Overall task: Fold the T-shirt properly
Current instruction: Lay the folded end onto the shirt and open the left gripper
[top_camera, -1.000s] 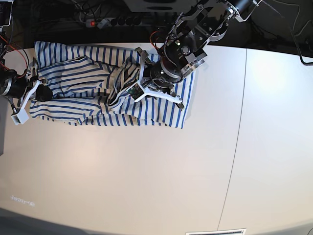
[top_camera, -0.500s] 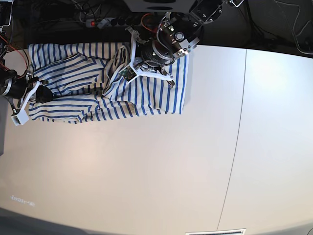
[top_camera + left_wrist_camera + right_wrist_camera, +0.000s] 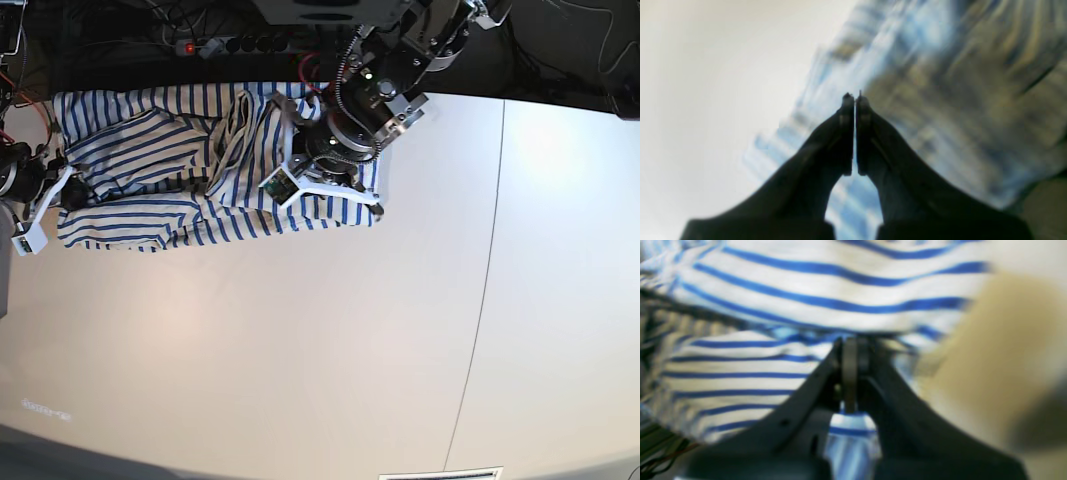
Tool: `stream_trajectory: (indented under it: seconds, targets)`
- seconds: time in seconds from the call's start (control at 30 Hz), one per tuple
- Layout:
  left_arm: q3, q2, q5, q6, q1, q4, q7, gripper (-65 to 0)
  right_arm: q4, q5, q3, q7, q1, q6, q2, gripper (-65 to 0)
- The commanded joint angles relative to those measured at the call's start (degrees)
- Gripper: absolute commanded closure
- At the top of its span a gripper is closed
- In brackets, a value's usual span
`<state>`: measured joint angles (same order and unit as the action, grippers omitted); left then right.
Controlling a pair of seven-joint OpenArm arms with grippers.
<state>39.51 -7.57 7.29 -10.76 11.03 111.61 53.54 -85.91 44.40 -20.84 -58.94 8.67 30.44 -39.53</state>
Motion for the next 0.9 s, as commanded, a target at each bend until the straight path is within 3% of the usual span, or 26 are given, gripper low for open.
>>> stream_trajectory:
  seconds: [0.0, 0.1, 0.27, 0.3, 0.4, 0.47, 0.63, 0.87]
  targets:
    - [-0.5, -0.4, -0.5, -0.4, -0.2, 1.0, -0.9, -1.5, -0.3, -0.1, -2.9, 1.1, -0.7, 3.2, -1.8, 0.0]
    - [-2.1, -3.5, -3.7, -0.4, 0.3, 1.0, -0.6, -1.5, 1.5, 2.7, -7.6, 0.5, -0.5, 3.2, -3.7, 0.0]
    - [-3.7, -7.6, -6.3, -0.4, 1.6, 1.0, -1.1, -1.5, 7.1, 6.0, -8.0, -2.0, 0.2, 3.2, -8.7, 0.0]
    - [-4.0, -8.0, -6.2, -0.4, 2.0, 1.0, -1.1, -1.5, 8.4, 6.9, -8.0, -1.9, 0.8, 3.2, -9.5, -4.3]
    - [-4.4, -8.9, -6.2, -0.4, 2.5, 1.0, -1.2, -1.5, 12.5, 8.1, -7.9, -2.0, 1.7, 3.2, -10.7, -30.6]
    - [-4.5, -9.0, -6.2, -0.5, 2.4, 1.0, -2.0, -1.5, 15.4, 11.3, -7.0, -2.0, 1.7, 3.2, -11.5, -39.1]
    - [-4.7, -8.6, -6.6, -1.0, 2.3, 1.0, -3.1, -1.5, 18.5, 15.3, -2.3, -4.2, 1.7, 3.3, -11.7, -39.6]
    - [-4.7, -8.5, -6.6, -1.9, 0.3, 1.5, -3.1, -1.5, 18.5, 16.1, 4.2, -4.3, 1.5, 3.2, -11.7, -39.6]
